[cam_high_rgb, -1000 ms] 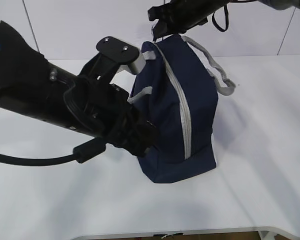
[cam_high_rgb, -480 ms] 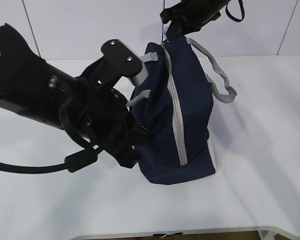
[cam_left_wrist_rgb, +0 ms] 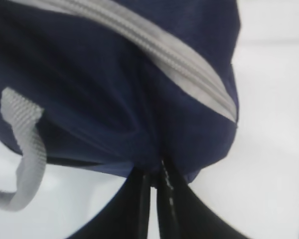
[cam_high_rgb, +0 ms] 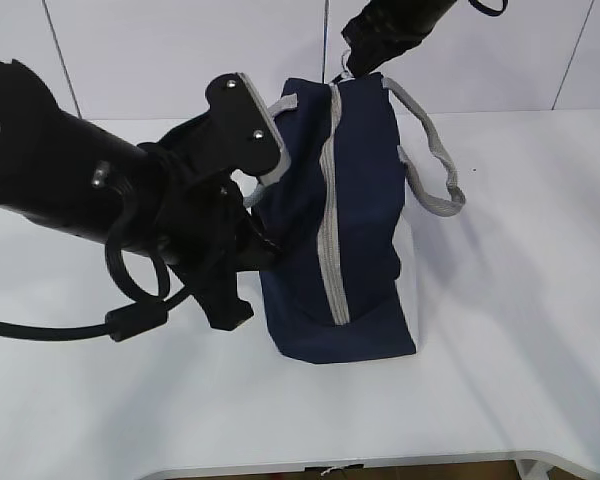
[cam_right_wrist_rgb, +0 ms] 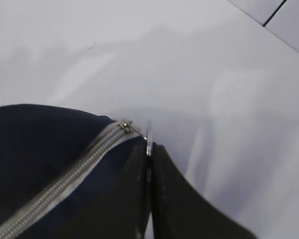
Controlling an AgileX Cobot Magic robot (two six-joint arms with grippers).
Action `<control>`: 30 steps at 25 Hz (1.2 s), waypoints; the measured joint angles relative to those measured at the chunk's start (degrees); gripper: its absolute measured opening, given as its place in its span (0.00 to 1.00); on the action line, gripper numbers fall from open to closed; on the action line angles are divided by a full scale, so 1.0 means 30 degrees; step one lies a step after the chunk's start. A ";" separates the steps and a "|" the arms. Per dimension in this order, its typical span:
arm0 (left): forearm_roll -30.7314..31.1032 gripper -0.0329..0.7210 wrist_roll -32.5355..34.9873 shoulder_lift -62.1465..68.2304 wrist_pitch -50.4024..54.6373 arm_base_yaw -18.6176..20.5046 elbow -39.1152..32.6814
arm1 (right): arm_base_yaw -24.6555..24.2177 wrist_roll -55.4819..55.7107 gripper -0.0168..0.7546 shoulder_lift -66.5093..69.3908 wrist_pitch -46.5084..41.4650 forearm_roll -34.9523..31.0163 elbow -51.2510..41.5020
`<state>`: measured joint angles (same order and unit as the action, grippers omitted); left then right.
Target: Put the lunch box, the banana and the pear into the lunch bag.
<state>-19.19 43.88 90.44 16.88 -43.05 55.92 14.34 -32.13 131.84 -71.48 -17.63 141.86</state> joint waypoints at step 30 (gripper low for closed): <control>0.0171 0.02 0.0048 0.2654 -1.2917 0.3359 -0.0135 | -0.0140 0.1360 0.05 -1.1141 0.0118 -0.0506 -1.4803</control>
<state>-18.68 44.02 98.40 -21.87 -32.97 55.52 13.92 -28.05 98.41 -71.12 -19.14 97.45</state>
